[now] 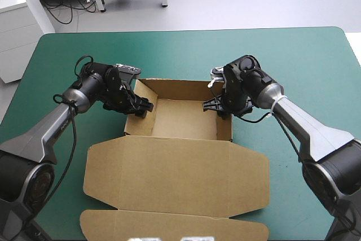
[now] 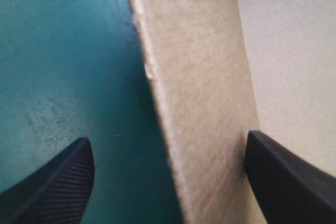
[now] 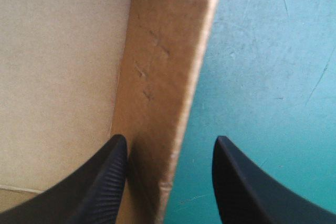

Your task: Fold the box

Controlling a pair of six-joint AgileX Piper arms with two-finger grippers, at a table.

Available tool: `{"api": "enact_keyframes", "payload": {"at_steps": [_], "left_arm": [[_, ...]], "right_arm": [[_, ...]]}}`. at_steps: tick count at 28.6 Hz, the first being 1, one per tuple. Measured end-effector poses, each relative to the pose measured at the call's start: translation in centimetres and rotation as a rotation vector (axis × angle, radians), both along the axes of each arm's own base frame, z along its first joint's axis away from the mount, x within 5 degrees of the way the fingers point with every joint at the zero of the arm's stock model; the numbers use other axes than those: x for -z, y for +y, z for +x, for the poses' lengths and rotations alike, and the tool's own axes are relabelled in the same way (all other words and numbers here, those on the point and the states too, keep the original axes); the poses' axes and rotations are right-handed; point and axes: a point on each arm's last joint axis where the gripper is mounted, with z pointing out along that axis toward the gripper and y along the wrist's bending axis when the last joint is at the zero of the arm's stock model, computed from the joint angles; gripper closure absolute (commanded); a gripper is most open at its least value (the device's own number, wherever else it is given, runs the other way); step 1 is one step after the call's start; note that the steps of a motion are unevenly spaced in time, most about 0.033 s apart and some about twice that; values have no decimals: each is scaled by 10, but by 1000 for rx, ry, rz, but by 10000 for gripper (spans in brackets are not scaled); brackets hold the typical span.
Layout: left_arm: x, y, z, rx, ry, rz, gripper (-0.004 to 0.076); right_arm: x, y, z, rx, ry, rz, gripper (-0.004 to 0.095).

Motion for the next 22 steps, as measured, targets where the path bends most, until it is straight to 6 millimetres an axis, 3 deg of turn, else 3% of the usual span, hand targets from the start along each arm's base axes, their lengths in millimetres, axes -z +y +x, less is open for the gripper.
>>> {"api": "enact_keyframes", "payload": {"at_steps": [5, 8, 16, 20, 22], "left_arm": [[-2, 0, 2, 4, -18, -2, 142], [-15, -1, 6, 9, -47, -2, 142], [-88, 1, 13, 24, -176, 10, 150], [-122, 6, 11, 18, -261, 33, 265], [-142, 12, 1, 11, -318, 46, 493]], "right_arm": [[-6, 1, 2, 9, -10, 7, 437], [-23, 3, 6, 12, -57, 33, 437], [-82, 6, 7, 4, -216, 153, 437], [-96, 0, 0, -8, -243, 161, 437], [-101, -4, -2, -4, -255, 166, 437]]}}
